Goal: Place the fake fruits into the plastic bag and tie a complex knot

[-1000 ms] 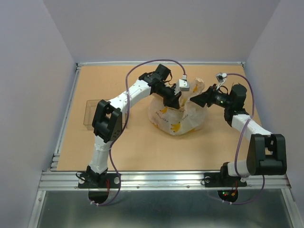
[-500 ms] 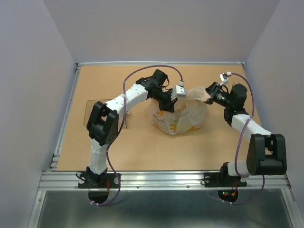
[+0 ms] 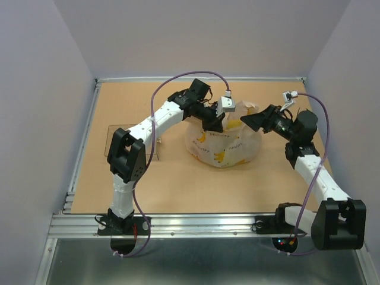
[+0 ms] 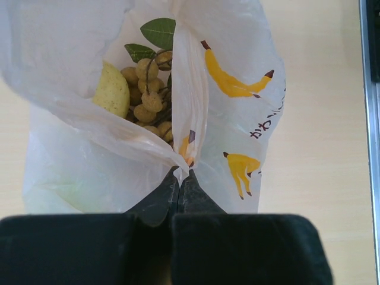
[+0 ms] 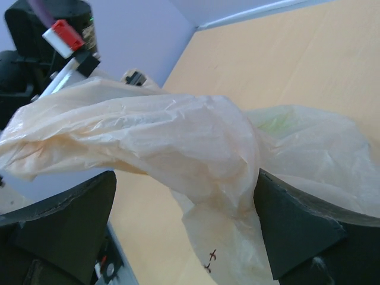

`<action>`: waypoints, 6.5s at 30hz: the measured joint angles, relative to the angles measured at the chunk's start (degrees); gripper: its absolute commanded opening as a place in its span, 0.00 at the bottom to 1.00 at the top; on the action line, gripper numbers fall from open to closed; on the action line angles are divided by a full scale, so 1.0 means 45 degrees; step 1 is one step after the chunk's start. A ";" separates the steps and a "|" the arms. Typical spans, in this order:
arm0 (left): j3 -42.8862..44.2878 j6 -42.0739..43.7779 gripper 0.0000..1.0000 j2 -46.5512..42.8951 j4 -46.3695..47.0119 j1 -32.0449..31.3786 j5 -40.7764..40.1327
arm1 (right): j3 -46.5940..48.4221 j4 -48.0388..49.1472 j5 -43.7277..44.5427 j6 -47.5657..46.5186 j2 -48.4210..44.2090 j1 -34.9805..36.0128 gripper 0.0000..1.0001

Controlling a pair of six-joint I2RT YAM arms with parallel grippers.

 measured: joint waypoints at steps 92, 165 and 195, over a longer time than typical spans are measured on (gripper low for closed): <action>0.0316 -0.9369 0.00 0.0340 0.8034 -0.0500 0.1598 | -0.0855 0.1098 0.2749 -0.2565 0.0816 0.2579 0.54; -0.1511 0.4401 0.99 -0.2118 -0.1321 0.0325 0.3332 | 0.1593 -0.6159 0.2346 -0.8476 0.2171 0.3604 0.05; -0.2351 0.6008 0.99 -0.1948 -0.0355 0.0491 0.3925 | 0.1593 -0.6989 0.1724 -1.0074 0.1987 0.3604 0.00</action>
